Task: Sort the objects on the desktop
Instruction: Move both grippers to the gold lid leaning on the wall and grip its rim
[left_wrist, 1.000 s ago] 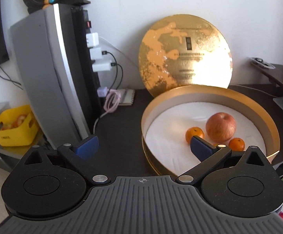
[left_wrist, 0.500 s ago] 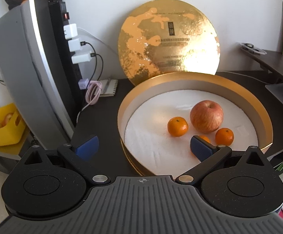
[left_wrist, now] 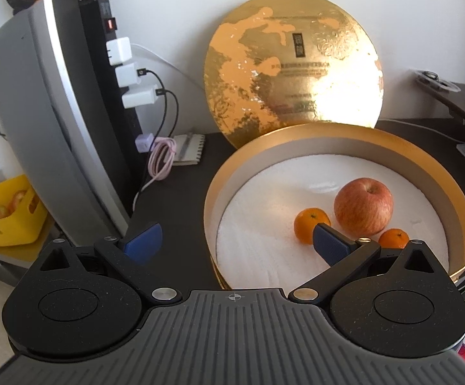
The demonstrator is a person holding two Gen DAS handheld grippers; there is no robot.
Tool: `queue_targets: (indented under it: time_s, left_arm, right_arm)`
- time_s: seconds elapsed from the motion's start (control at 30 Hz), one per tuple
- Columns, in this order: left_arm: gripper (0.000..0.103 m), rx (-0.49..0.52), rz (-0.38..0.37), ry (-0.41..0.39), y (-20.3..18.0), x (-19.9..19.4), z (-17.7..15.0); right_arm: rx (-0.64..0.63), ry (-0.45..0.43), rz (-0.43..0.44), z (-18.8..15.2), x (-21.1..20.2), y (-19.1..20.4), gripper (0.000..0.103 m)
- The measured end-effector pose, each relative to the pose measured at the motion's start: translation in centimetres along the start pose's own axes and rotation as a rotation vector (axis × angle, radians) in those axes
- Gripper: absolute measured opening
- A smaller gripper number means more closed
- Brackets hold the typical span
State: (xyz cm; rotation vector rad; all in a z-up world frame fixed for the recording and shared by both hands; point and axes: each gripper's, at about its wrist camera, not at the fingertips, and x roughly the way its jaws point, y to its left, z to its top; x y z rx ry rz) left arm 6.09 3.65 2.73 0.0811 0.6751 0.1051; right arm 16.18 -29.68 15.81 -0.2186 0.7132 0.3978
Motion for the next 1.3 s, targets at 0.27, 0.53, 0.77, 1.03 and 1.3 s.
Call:
queue_targets:
  time_s: [0.27, 0.53, 0.77, 1.03, 1.3]
  left_arm:
    - [0.103, 0.010, 0.025, -0.013, 1.0, 3.2, 3.6]
    - [0.103, 0.032, 0.005, -0.100, 2.9, 8.0, 7.9]
    - [0.103, -0.028, -0.096, -0.156, 5.4, 15.4, 11.9]
    - [0.103, -0.099, -0.190, -0.163, 7.0, 23.5, 14.0]
    - [0.103, -0.118, -0.201, -0.202, 7.5, 27.0, 14.4]
  right_arm:
    - [-0.003, -0.058, -0.031, 3.0, 3.1, -2.1, 0.102]
    - [-0.029, -0.130, 0.011, 6.7, 8.7, -4.2, 0.102]
    - [-0.040, -0.153, 0.028, 8.8, 15.1, -6.2, 0.102]
    - [-0.046, -0.162, 0.040, 10.7, 22.9, -8.6, 0.102]
    - [-0.011, -0.180, 0.100, 10.9, 28.2, -10.7, 0.103]
